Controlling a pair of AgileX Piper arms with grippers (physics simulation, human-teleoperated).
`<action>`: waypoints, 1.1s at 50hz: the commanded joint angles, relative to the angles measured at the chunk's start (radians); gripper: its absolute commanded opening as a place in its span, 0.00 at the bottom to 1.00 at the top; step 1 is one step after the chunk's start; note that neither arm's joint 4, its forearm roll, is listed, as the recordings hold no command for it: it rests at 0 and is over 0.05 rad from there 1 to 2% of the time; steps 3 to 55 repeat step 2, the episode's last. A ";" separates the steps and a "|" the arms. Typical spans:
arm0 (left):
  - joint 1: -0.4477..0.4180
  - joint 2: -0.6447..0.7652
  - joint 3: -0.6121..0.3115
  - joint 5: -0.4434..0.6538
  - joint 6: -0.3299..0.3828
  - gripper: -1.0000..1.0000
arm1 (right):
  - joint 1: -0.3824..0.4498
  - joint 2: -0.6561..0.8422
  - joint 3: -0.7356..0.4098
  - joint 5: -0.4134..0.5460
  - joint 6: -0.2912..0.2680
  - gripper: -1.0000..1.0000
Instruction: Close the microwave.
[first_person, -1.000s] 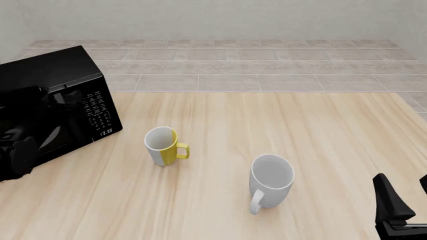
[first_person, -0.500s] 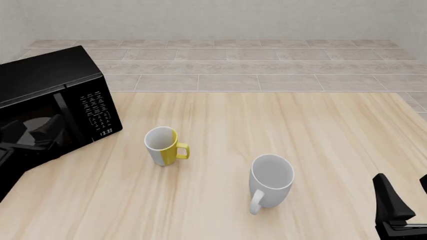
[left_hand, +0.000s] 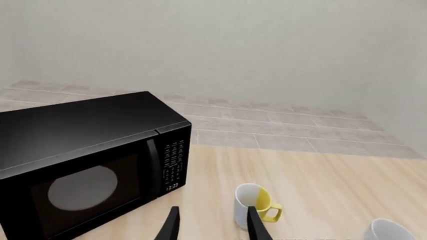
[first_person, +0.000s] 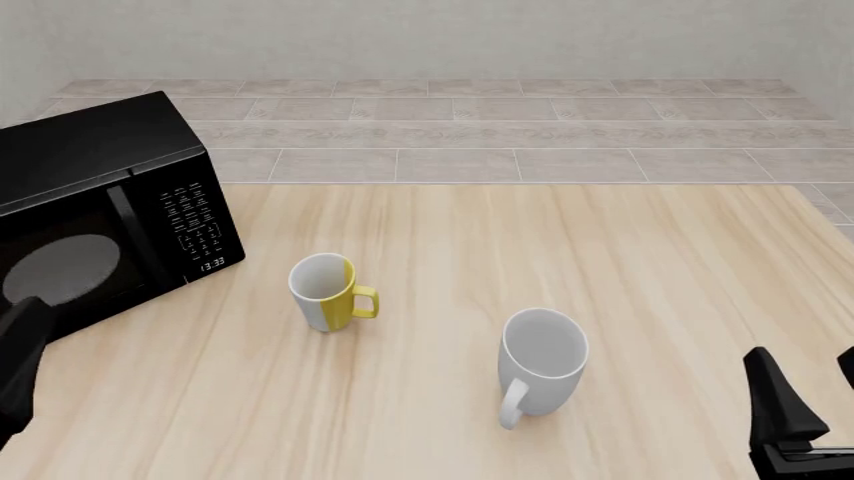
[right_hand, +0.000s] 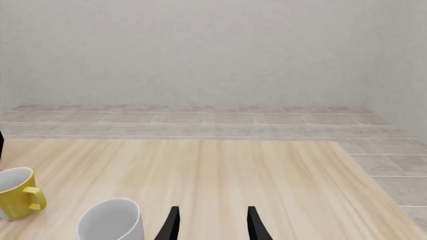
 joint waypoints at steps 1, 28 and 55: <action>-0.032 -0.086 -0.060 0.120 0.015 1.00 | 0.005 0.002 -0.001 -0.002 -0.004 1.00; -0.031 -0.086 -0.065 0.123 0.020 1.00 | 0.004 0.001 -0.001 0.000 -0.005 1.00; -0.031 -0.086 -0.065 0.123 0.020 1.00 | 0.004 0.001 -0.001 0.000 -0.005 1.00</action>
